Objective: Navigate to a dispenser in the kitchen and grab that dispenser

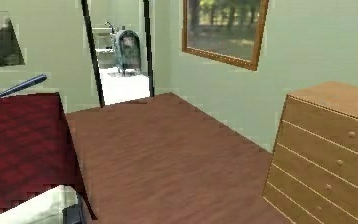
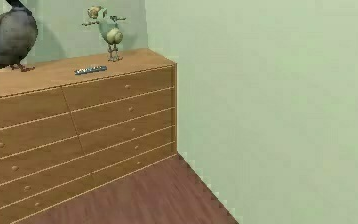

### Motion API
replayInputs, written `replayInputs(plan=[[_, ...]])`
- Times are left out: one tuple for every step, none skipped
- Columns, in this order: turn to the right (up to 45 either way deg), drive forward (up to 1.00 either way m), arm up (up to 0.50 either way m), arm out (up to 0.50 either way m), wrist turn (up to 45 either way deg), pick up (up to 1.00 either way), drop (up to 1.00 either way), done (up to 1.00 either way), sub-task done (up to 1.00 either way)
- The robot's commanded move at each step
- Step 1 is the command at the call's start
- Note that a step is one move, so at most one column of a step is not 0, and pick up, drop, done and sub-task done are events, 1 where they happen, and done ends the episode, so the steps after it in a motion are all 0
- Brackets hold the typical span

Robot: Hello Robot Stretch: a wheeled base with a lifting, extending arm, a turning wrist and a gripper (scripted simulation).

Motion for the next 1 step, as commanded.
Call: replayInputs(plan=[[0.0, 0.60, 0.00, 0.00, 0.0, 0.00, 0.00, 0.00, 0.00]])
